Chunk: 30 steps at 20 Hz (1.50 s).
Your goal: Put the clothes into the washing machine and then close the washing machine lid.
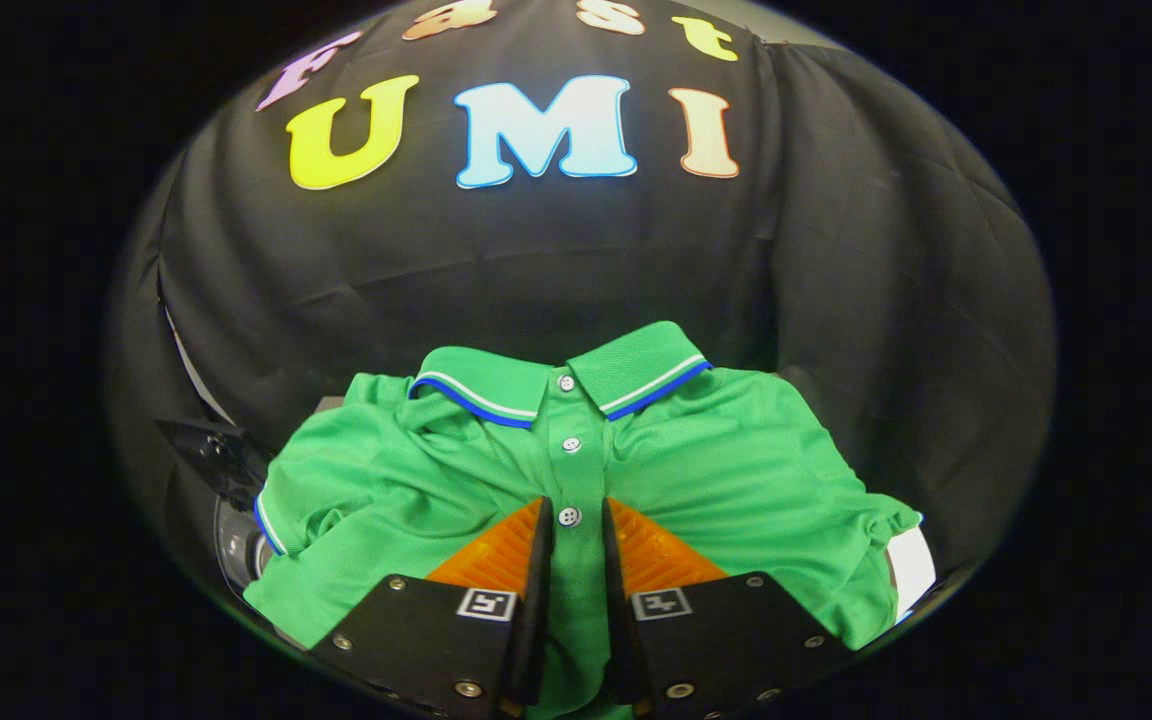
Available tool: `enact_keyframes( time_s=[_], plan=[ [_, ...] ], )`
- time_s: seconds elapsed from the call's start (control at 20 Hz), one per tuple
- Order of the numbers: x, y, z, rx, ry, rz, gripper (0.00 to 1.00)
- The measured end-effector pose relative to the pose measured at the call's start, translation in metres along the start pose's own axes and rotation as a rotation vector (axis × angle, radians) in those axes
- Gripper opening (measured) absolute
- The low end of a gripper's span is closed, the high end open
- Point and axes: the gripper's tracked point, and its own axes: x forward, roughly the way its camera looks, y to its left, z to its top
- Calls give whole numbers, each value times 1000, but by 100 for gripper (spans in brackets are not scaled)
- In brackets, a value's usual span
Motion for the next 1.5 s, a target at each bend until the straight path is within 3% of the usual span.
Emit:
enact_keyframes(
  time_s=[0.05, 0.2, 0.4, 0.55, 0.7, 1.15, 1.35, 1.5],
  plan=[
    [-3, 1, -1, -21, 23, 4, 16],
    [-2, 0, 4, -26, -22, -22, 2],
    [-17, 1, 12, -10, -66, -70, 1],
    [-50, 10, 47, 27, -217, -89, 1],
    [-79, 23, 61, 61, -272, -136, 1],
    [-171, 121, 116, 9, -460, -230, 1],
    [-197, 181, 123, 12, -490, -212, 1],
    [-212, 227, 125, 52, -514, -154, 1]
  ],
)
